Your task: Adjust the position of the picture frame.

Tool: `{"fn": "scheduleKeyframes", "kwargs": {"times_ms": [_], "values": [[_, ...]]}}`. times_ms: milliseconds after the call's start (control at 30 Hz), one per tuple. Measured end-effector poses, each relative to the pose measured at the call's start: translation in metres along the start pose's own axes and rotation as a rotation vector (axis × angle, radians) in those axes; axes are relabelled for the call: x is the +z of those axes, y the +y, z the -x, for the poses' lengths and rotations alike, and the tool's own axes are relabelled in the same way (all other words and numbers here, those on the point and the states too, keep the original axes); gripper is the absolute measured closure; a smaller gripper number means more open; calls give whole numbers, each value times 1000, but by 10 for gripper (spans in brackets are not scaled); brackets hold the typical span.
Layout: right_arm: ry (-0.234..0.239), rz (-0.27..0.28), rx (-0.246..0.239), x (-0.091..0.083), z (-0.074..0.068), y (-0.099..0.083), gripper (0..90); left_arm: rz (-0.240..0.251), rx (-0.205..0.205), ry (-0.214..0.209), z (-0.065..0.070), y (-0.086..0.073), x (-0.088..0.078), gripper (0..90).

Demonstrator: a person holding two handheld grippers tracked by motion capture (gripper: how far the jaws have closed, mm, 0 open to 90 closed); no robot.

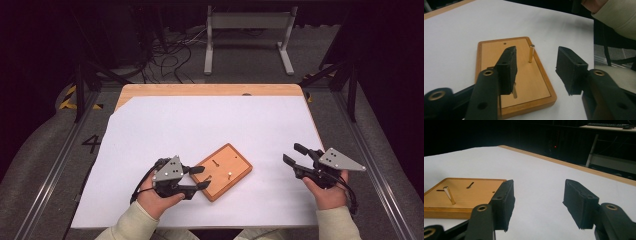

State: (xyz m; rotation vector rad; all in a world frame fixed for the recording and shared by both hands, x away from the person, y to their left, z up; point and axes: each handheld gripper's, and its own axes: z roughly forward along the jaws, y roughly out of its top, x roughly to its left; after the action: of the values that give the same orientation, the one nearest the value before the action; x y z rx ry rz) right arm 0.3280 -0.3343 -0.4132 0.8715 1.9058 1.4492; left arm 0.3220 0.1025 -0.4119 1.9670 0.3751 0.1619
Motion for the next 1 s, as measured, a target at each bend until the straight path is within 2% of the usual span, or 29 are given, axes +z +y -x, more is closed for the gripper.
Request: {"fn": "scheduleKeyframes", "kwargs": {"times_ms": [67, 100, 200, 433, 733, 767, 800, 1000], "values": [[0, 4, 2, -1, 0, 0, 419, 0, 6, -4, 2, 0, 2, 586], [0, 4, 5, -3, 0, -1, 438, -11, 7, -17, 4, 1, 5, 650], [-4, 7, 6, -5, 0, -1, 445, -45, 2, -58, 8, 1, 13, 748], [-9, 3, 7, -6, 0, -2, 444, -117, -5, -107, 12, -4, 26, 883], [-4, 1, 7, -5, -1, -2, 444, -199, -9, -144, 15, -14, 39, 898], [-3, 2, 7, -5, -1, -2, 443, -224, -7, -150, 16, -15, 42, 898], [-3, 2, 7, -5, -1, -2, 443, -224, -7, -150, 16, -15, 42, 898], [1, 3, 11, -5, -1, -3, 440, -302, 6, -173, 20, -21, 52, 898]]}}
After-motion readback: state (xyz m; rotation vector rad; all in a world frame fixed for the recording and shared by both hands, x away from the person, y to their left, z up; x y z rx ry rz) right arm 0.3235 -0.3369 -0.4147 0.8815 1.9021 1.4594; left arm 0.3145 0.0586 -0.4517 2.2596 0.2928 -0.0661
